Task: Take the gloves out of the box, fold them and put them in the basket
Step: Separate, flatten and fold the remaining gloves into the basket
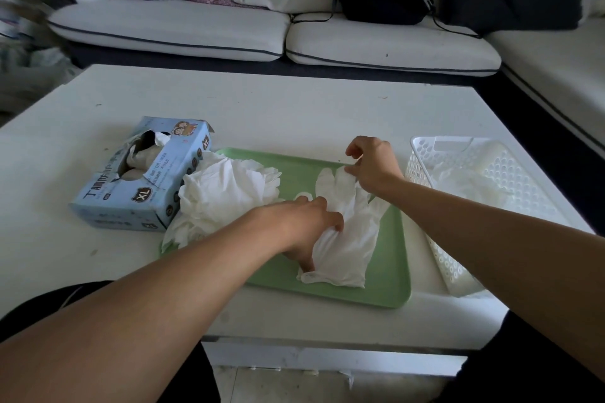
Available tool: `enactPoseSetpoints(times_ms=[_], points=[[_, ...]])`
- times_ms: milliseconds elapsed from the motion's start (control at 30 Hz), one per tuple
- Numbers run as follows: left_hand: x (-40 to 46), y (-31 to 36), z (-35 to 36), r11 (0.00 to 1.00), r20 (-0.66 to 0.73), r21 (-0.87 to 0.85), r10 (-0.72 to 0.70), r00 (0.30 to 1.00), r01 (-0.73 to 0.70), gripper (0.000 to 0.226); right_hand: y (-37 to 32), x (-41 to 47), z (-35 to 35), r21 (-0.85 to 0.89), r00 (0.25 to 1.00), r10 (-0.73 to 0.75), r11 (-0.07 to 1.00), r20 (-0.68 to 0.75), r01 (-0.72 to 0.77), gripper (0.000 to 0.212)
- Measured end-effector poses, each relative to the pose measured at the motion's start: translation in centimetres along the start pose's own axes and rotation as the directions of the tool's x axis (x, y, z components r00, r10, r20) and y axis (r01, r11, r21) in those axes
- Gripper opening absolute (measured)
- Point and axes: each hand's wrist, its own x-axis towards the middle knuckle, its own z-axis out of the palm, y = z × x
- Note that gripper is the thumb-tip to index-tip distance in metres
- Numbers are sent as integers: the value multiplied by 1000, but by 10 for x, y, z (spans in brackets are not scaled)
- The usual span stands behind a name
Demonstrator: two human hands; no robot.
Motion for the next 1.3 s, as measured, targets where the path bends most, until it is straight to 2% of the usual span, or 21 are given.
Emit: enactPoseSetpoints(times_ms=[100, 167, 300, 533, 767, 867, 967, 1033, 1100, 1200, 1267, 1300], points=[[0, 0, 0, 1000, 0, 4, -3, 1000, 3, 94, -9, -2, 5, -84, 991, -115, 989, 70, 120, 14], [0, 0, 0, 1000, 3, 5, -4, 1000, 4, 94, -12, -5, 12, -65, 992, -60, 996, 114, 68, 14], [0, 1, 0, 1000, 8, 5, -7, 1000, 7, 95, -9, -4, 26, 0, 990, 113, 994, 84, -113, 19], [1, -1, 2, 1000, 8, -1, -6, 1000, 6, 94, -11, -6, 21, -10, 991, 81, 997, 102, -81, 17], [1, 0, 2, 1000, -3, -12, -6, 1000, 6, 93, -13, 1, 17, 74, 998, 46, 996, -31, -43, 10], [0, -2, 3, 1000, -1, -7, -7, 1000, 7, 93, -13, 1, 16, 197, 987, 158, 967, 34, -162, 5], [1, -2, 2, 1000, 11, -7, -3, 1000, 3, 92, -15, 5, 9, 236, 979, 199, 950, 54, -206, 18], [1, -4, 0, 1000, 31, -12, 1, 1000, -1, 91, -24, 5, -3, 175, 986, 125, 974, 114, -143, 18], [0, -6, -2, 1000, 38, -19, 13, 999, -12, 91, -37, -6, -23, 33, 966, -9, 999, 259, 0, 22], [-3, -4, -4, 1000, 2, -25, 11, 1000, -11, 93, -52, -49, -57, -213, 843, -168, 926, 511, 313, 20], [-5, -6, -6, 998, -44, -57, -29, 999, 26, 83, -53, -79, -67, -254, 754, -167, 876, 636, 409, 16], [-6, -7, -5, 997, -79, -74, -35, 996, 30, 70, -50, -92, -66, -234, 718, -159, 879, 678, 415, 16]])
